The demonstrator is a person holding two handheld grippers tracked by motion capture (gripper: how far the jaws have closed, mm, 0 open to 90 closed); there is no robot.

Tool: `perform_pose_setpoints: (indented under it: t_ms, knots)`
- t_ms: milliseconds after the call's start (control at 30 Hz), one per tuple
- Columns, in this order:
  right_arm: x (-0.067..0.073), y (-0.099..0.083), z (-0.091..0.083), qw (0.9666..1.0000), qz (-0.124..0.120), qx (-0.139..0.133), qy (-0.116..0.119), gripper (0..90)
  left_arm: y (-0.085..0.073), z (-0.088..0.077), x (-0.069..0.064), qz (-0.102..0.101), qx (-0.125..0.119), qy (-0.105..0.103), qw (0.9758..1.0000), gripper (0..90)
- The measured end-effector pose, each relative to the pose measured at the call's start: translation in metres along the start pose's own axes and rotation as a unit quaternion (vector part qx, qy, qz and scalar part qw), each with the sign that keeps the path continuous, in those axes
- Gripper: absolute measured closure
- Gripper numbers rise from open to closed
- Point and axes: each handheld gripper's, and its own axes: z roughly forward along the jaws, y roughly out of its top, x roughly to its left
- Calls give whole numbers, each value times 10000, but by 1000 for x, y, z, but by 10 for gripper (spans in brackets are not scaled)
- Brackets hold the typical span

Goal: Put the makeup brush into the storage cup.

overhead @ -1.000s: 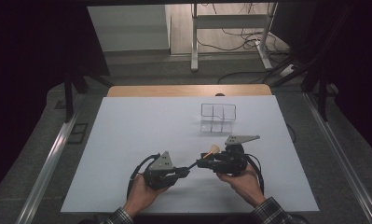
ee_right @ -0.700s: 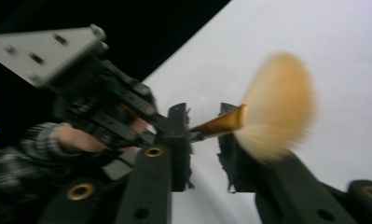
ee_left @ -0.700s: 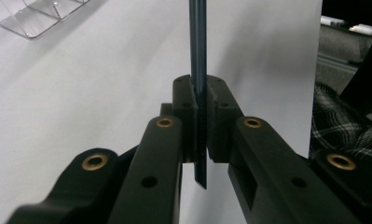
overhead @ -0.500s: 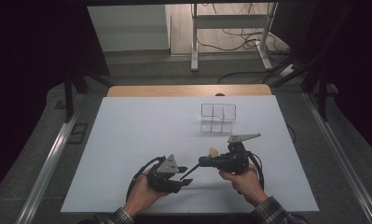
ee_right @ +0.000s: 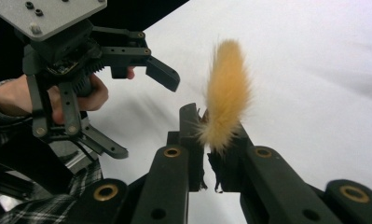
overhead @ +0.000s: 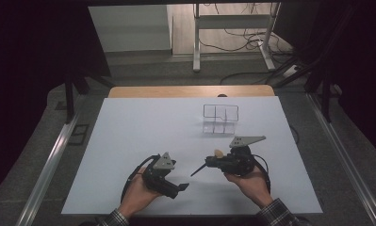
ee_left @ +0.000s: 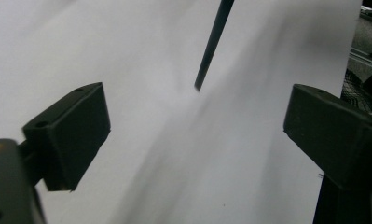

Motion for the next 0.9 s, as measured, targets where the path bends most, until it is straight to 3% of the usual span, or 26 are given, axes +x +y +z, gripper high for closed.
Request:
perform_pose_setpoints:
  t_ms: [333,467,700,900]
  knots:
    - [-1,0,-6,9992,-192,24,-342,837,-11,-8,8,-206,-12,120,9997,14]
    - [-2,0,-9,9985,-265,31,-481,837,-15,-11,11,-88,122,211,9997,7]
    - [-5,-1,-13,9970,-334,67,-695,837,-20,-16,14,-118,140,260,9995,2]
    - [-7,-1,-17,9959,-365,60,-827,837,-27,-23,20,-318,74,266,9991,1]
